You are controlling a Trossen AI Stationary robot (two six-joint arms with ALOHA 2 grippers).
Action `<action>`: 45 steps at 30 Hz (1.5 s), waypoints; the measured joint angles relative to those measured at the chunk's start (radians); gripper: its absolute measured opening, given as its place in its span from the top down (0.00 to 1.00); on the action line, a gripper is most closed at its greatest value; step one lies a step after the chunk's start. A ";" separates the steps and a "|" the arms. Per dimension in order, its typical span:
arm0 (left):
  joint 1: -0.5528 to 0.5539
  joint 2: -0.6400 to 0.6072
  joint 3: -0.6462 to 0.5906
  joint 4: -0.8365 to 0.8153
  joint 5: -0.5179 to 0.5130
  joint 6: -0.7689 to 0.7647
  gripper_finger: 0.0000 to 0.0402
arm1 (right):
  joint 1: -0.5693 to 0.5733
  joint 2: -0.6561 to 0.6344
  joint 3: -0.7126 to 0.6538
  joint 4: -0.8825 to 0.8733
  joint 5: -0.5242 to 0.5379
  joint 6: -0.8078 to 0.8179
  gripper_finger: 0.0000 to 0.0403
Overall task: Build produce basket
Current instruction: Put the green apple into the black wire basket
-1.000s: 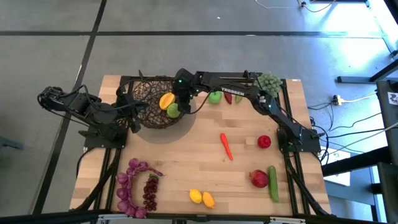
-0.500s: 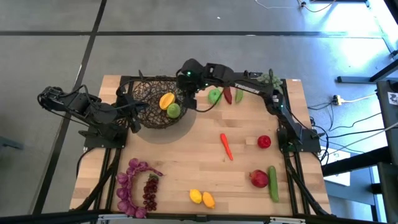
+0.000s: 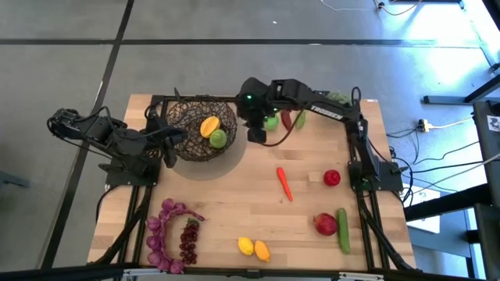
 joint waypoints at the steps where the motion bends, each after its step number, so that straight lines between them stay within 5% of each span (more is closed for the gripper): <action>1: 0.000 0.000 0.000 0.000 0.000 -0.002 0.79 | 0.000 -0.007 0.000 -0.032 -0.001 0.047 0.77; 7: 0.000 0.000 0.000 0.000 0.000 0.001 0.76 | 0.005 -0.012 -0.009 -0.310 -0.008 0.294 0.77; 19: 0.000 0.000 0.000 0.001 0.000 -0.004 0.77 | 0.080 -0.088 -0.218 -0.295 -0.037 0.561 0.77; 29: 0.000 0.000 0.000 0.001 0.000 -0.054 0.77 | 0.123 -0.295 -0.558 -0.279 -0.037 0.730 0.77; 36: 0.000 0.000 0.000 0.001 0.000 -0.065 0.77 | 0.082 -0.383 -0.708 -0.075 -0.038 0.518 0.77; 45: 0.000 0.000 0.000 0.002 0.000 -0.139 0.77 | -0.154 -0.374 -0.713 0.275 -0.131 0.381 0.77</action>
